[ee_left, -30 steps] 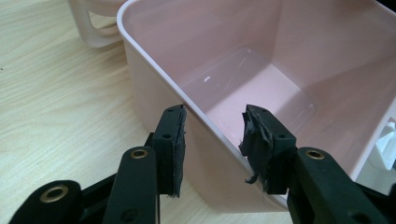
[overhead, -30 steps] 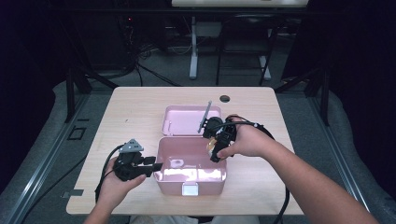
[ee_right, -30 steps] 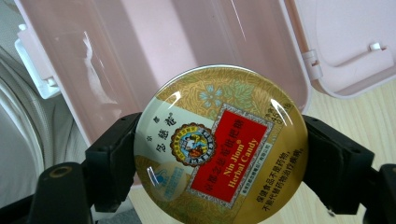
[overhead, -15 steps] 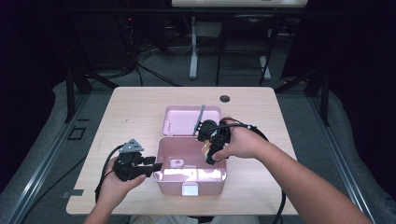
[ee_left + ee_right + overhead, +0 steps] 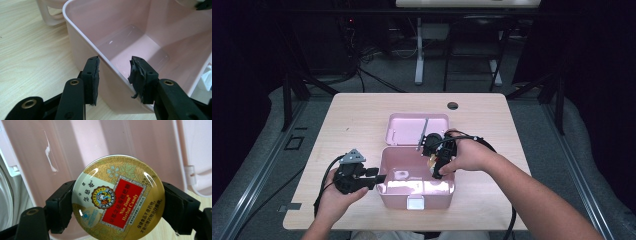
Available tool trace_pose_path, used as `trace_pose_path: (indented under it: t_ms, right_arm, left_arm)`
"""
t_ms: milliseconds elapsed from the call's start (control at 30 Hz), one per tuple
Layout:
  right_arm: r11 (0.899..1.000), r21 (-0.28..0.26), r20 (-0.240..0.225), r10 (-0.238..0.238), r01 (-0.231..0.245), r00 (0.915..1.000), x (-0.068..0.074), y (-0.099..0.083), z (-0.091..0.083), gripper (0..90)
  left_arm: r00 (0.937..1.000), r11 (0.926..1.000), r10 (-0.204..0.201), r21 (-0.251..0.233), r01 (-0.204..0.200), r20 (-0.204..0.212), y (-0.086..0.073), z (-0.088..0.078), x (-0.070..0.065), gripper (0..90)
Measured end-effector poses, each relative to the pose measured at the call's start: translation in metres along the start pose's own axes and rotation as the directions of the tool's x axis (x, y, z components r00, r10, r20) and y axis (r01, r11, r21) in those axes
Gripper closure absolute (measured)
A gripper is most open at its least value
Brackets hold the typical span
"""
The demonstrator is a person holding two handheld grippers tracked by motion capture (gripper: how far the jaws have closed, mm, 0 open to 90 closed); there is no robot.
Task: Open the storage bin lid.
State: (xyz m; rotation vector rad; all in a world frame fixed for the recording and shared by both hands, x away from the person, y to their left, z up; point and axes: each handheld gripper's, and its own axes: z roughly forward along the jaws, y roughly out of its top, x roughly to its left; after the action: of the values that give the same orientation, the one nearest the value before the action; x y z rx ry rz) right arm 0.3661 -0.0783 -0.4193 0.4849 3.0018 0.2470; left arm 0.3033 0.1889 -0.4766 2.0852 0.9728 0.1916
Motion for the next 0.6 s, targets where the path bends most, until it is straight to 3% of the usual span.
trace_pose_path:
  t_ms: [600]
  right_arm:
    - [0.995,0.054,-0.011,-0.086,0.087,0.9962,0.001,0.007,0.020,20.0]
  left_arm:
    - [1.0000,1.0000,0.000,0.000,0.000,0.000,0.000,0.000,0.000,58.7]
